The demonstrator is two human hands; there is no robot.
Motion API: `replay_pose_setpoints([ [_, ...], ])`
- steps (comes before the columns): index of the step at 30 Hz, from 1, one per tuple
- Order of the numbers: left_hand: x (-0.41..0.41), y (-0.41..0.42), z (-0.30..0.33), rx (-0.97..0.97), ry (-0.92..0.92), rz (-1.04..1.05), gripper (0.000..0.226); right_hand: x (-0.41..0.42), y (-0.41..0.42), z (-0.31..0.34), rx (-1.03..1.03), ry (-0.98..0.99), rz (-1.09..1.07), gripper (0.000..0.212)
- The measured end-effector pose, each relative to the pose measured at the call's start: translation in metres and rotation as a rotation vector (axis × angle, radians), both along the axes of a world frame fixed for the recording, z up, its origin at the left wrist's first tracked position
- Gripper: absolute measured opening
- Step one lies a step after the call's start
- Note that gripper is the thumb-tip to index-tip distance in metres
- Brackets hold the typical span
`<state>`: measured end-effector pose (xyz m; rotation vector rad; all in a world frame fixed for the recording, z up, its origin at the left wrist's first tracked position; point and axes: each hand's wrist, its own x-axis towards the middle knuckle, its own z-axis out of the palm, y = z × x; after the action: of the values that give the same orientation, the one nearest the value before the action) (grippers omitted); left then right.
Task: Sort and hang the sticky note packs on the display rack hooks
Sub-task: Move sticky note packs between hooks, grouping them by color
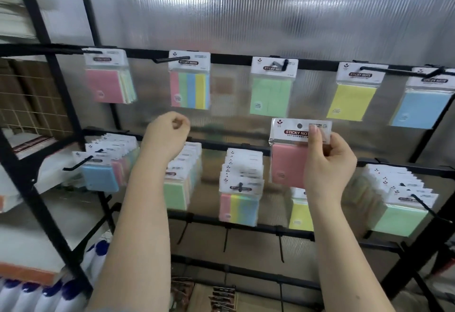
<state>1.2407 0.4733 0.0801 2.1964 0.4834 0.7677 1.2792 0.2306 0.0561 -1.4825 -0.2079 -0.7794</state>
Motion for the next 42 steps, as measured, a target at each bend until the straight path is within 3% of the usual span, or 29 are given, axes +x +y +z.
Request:
replay_pose_setpoints([
  [9,-0.084,0.113,-0.025,0.151,0.17,0.032,0.01,-0.077,0.108,-0.013,0.129,0.079,0.066,0.036],
  [18,-0.154,0.192,-0.036,0.185,0.268,0.074,0.03,-0.144,0.194,-0.011,0.158,0.069,0.015,0.044],
  [21,-0.165,0.199,-0.044,0.182,0.291,0.082,0.034,-0.15,0.211,0.0,0.171,0.035,0.007,0.037],
  [26,-0.163,0.206,-0.056,0.141,0.338,0.034,0.042,-0.141,0.24,0.015,0.179,-0.034,0.053,0.016],
  [32,-0.133,0.227,-0.061,0.15,0.32,0.006,0.044,-0.11,0.287,0.033,0.139,-0.113,0.141,0.036],
  [42,-0.085,0.263,-0.08,-0.13,0.264,-0.024,0.04,-0.074,0.344,0.081,-0.076,-0.233,0.326,0.018],
])
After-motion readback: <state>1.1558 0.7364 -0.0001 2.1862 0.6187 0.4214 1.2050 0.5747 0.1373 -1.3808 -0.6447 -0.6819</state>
